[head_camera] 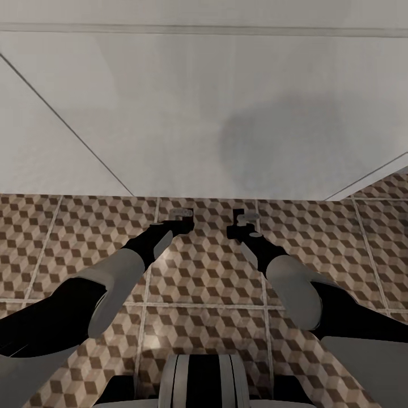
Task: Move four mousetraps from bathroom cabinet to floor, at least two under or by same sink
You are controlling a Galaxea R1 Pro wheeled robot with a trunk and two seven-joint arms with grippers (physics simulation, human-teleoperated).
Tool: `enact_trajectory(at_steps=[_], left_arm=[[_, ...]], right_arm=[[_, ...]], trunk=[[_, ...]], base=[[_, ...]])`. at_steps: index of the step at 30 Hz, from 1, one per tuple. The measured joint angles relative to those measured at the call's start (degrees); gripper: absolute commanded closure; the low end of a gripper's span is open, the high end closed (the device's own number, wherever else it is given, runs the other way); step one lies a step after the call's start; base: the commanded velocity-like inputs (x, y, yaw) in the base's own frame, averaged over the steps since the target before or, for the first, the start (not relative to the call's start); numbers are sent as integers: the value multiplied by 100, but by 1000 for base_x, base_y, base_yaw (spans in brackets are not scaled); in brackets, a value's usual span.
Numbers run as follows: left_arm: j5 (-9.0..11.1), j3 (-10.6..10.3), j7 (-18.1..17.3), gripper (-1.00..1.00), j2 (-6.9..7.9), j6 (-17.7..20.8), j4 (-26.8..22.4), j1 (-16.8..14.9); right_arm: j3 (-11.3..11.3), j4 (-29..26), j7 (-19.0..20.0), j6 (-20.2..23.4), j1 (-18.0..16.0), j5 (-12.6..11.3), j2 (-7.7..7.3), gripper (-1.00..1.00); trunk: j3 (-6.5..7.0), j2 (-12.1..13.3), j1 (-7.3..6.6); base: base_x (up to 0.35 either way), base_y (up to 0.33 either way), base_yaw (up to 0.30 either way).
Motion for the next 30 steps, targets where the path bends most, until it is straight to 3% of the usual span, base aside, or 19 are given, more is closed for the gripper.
enact_trajectory(at_steps=[28, 30], left_arm=[[4, 1, 8, 100, 0, 0, 0, 0], [14, 0, 8, 100, 0, -1, 1, 0]], right_arm=[[0, 0, 0, -5, 6, 0, 0, 100], [-1, 3, 0, -5, 7, 0, 0, 100]], trunk=[[0, 0, 0], [-44, -2, 6]], base=[[25, 0, 0], [1, 0, 0]])
